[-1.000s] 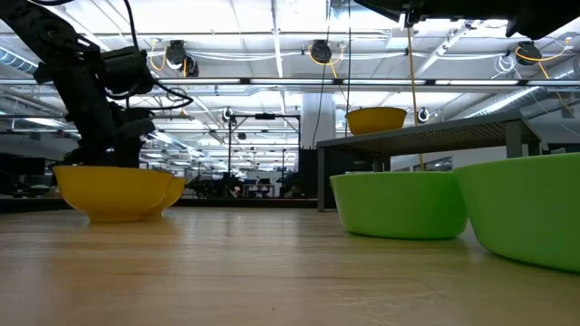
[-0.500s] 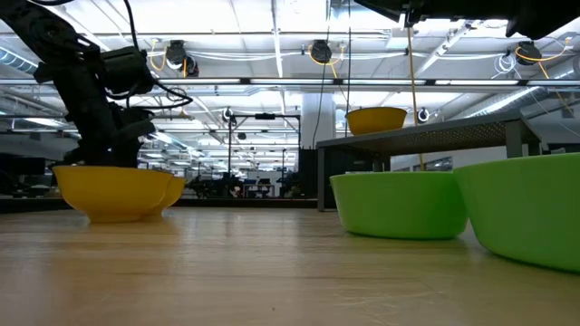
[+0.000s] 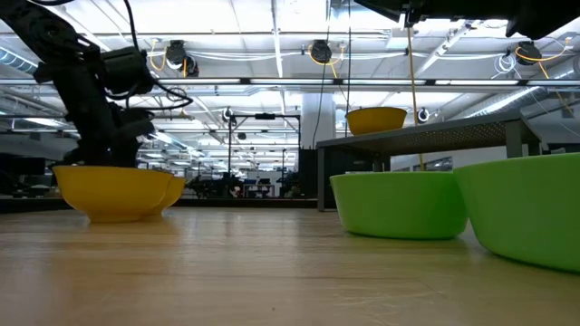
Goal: Pick & Place Mini bowls
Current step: Stack the top yellow bowl on the yellow bowl on the shelf
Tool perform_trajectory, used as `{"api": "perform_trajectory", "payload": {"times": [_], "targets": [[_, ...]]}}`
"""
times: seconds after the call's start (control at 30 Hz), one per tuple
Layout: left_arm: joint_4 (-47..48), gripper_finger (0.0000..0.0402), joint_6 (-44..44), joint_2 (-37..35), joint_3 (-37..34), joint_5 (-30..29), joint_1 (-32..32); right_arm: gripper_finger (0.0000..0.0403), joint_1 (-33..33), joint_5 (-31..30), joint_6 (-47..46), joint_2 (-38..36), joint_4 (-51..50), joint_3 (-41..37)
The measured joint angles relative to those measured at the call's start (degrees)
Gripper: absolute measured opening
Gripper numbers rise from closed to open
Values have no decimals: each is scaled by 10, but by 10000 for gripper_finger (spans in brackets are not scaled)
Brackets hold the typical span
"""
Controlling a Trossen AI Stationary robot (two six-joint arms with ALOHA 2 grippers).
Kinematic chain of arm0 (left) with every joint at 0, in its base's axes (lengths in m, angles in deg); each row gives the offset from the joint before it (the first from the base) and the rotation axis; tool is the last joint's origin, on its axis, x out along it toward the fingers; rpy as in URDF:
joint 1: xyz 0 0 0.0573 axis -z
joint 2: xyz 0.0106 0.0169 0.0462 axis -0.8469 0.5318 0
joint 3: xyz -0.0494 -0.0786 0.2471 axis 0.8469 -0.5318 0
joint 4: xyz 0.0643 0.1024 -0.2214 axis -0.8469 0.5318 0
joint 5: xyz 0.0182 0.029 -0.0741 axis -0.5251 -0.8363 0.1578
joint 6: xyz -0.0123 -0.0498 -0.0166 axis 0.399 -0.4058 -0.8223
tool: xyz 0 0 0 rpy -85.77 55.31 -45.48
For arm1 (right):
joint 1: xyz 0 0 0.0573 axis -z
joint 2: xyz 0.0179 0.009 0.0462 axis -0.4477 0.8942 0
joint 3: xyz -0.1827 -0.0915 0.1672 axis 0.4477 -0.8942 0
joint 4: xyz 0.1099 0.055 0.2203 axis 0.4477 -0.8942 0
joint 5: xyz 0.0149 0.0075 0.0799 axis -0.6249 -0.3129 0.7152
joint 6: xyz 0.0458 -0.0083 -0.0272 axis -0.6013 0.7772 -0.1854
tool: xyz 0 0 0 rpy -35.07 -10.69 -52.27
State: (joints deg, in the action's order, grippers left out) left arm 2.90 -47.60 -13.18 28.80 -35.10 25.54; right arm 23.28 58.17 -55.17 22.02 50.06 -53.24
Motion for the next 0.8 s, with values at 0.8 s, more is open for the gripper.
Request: {"api": "perform_trajectory", "payload": {"times": [0.8], "targets": [[34,131,-67,0,0,25,0,105,0,0,0,0,-4,0]]}}
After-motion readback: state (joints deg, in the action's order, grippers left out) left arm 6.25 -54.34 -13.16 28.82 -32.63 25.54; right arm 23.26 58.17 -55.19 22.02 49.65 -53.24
